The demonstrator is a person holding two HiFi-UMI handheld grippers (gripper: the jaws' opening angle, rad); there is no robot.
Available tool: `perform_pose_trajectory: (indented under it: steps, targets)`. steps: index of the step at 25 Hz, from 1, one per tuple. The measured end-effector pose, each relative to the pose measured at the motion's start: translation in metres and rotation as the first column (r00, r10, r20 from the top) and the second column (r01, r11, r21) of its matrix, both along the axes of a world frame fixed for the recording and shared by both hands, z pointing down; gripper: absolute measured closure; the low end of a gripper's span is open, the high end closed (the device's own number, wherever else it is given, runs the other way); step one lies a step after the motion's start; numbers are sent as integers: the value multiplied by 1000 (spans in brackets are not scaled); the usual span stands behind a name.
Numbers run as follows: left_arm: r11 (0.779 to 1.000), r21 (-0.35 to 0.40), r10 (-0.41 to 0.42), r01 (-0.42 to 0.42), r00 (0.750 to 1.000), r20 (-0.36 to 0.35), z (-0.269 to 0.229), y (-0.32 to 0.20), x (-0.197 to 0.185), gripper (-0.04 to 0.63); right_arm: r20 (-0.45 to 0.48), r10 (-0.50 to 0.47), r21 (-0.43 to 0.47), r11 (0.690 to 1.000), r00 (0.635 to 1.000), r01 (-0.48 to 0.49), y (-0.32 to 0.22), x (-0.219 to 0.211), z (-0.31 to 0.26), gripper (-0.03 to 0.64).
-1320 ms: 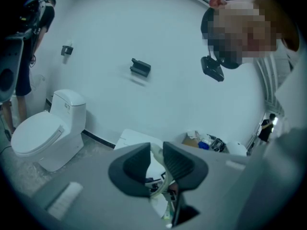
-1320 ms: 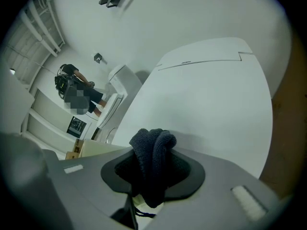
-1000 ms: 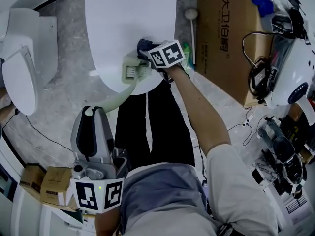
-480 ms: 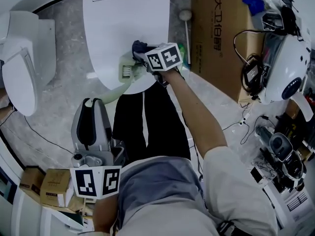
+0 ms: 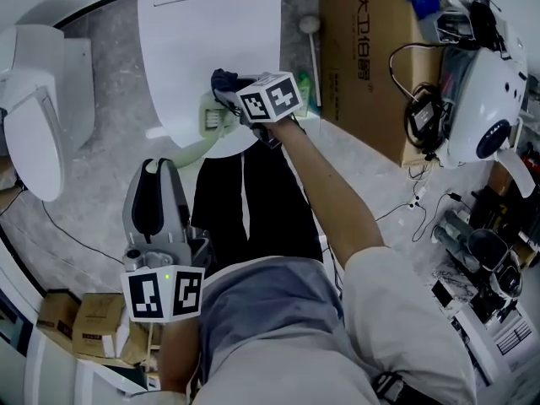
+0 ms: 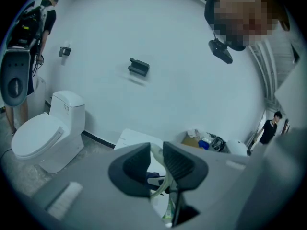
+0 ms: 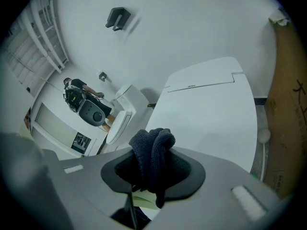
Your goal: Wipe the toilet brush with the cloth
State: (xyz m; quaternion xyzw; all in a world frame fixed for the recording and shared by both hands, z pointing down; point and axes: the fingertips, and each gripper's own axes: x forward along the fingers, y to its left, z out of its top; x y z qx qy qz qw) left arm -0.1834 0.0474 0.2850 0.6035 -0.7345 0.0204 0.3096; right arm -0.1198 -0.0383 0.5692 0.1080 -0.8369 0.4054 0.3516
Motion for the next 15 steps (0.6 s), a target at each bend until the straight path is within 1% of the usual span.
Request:
perform_pose_trajectory:
  steps: [7,11,15]
  targets:
    - [1000,-2,4,-4,1000,0,-1,-1,0,595,45,-35,14,999,998,34,7,-9,-12,500]
    - [1000,-3,7,-7,1000,-4,0,-2,1,595,102,-42,15,999,994,40,10,-13,-19,500]
    - [1000,-3,5,-5,1000,-6,0,-2,1,595,158,-74,3,997,985,74,19,-20,-26,500]
